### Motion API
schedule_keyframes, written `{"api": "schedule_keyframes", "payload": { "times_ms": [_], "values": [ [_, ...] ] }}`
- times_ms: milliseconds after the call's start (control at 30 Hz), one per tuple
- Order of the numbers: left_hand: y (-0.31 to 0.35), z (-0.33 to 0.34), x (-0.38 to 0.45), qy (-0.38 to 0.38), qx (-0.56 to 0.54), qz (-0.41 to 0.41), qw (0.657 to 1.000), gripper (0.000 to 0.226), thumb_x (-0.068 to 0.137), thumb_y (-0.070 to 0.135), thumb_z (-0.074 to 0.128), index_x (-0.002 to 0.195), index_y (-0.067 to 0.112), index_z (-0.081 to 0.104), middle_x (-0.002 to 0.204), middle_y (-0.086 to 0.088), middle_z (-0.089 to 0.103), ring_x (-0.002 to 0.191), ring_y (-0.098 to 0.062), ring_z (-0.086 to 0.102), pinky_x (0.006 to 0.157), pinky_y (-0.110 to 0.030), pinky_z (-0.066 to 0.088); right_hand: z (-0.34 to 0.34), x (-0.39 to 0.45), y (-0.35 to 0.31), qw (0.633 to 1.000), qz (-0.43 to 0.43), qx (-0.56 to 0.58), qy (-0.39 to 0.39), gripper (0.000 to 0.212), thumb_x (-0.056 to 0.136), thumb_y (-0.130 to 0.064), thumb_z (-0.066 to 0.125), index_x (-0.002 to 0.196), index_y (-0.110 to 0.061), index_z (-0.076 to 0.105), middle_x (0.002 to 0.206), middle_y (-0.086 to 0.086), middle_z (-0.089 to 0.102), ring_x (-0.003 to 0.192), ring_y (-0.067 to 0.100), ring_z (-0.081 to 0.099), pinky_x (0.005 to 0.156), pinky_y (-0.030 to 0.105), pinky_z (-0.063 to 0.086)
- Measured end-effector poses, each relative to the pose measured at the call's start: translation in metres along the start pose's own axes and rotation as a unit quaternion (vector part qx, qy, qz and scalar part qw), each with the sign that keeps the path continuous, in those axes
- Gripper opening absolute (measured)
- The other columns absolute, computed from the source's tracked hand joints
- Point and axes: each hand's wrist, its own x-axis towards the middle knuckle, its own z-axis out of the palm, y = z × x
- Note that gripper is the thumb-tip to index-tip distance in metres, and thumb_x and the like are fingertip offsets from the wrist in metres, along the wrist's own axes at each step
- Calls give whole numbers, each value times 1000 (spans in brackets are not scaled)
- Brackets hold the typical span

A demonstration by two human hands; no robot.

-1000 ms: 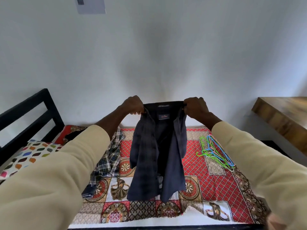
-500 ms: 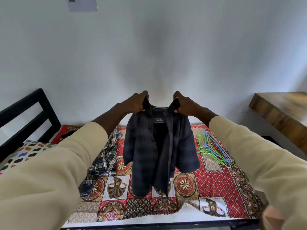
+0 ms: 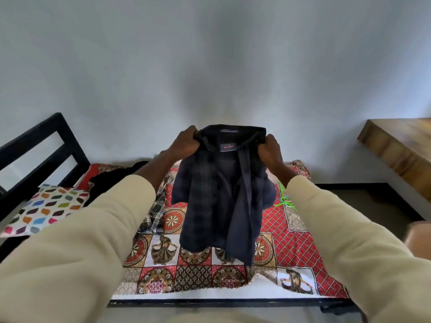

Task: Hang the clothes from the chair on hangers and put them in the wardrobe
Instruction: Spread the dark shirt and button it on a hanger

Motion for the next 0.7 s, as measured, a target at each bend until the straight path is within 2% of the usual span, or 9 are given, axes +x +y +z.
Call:
{"api": "schedule_keyframes", "payload": {
  "times_ms": [100, 233, 333, 400, 467, 533, 567, 633, 700],
  "values": [
    [-14, -3, -4, -46, 173, 69, 981, 22, 84, 6, 53, 106, 6, 49, 97, -19, 63, 88, -38, 59, 66, -38, 40, -7, 8, 16, 979, -104, -161, -75, 24, 91, -16, 60, 104, -9, 41, 95, 13, 55, 83, 28, 51, 70, 34, 37],
    [-21, 9, -11, -48, 297, 88, 950, 27, 92, 22, 53, 112, 6, 46, 98, -19, 63, 88, -39, 60, 68, -36, 36, -4, 18, 27, 919, -206, -323, -90, 19, 91, -17, 57, 104, -3, 57, 107, 20, 57, 96, 40, 58, 79, 41, 44],
    [-25, 15, -6, -102, 235, 4, 967, 26, 90, 29, 57, 98, 4, 61, 101, -18, 66, 94, -36, 62, 71, -35, 42, -1, 14, 25, 944, -127, -284, -112, 16, 89, -17, 53, 92, -3, 61, 105, 23, 62, 94, 39, 60, 72, 36, 43],
    [-32, 20, -9, -173, 174, -55, 968, 34, 90, 34, 61, 94, 2, 68, 96, -18, 69, 87, -30, 64, 71, -33, 46, 0, 11, 33, 925, -53, -308, -217, 21, 92, -20, 56, 99, -1, 63, 106, 23, 65, 93, 34, 62, 69, 32, 42],
    [-40, 28, -17, -319, 118, -159, 927, 28, 93, 27, 60, 98, 1, 68, 93, -17, 72, 79, -27, 66, 71, -35, 53, -1, 3, 39, 867, 48, -329, -370, 24, 96, -23, 59, 105, -1, 60, 94, 19, 68, 79, 30, 65, 62, 31, 48],
    [-45, 36, -26, -484, 61, -283, 826, 18, 98, 16, 53, 102, 3, 66, 90, -15, 73, 80, -27, 71, 74, -41, 60, 2, -3, 42, 799, 151, -299, -499, 17, 96, -18, 61, 98, -1, 61, 79, 12, 72, 68, 25, 70, 59, 33, 55],
    [-46, 39, -28, -526, 52, -316, 788, 18, 98, 14, 53, 102, 2, 66, 87, -15, 74, 78, -26, 72, 72, -41, 61, 4, -4, 41, 770, 190, -282, -539, 15, 95, -16, 61, 95, -1, 64, 76, 11, 74, 67, 23, 71, 58, 32, 57],
    [-46, 36, -23, -544, 52, -326, 771, 23, 97, 19, 56, 96, 0, 69, 83, -14, 74, 71, -25, 72, 65, -38, 61, 4, 3, 37, 740, 228, -270, -572, 19, 95, -15, 60, 86, 0, 68, 75, 14, 74, 62, 24, 71, 54, 31, 58],
    [-53, 28, -8, -526, 14, -324, 786, 30, 98, 23, 55, 90, 0, 71, 81, -15, 74, 67, -25, 72, 64, -34, 60, 4, 21, 38, 744, 240, -264, -565, 22, 94, -16, 59, 82, 0, 68, 73, 15, 72, 59, 25, 69, 54, 31, 57]
  ]
}}
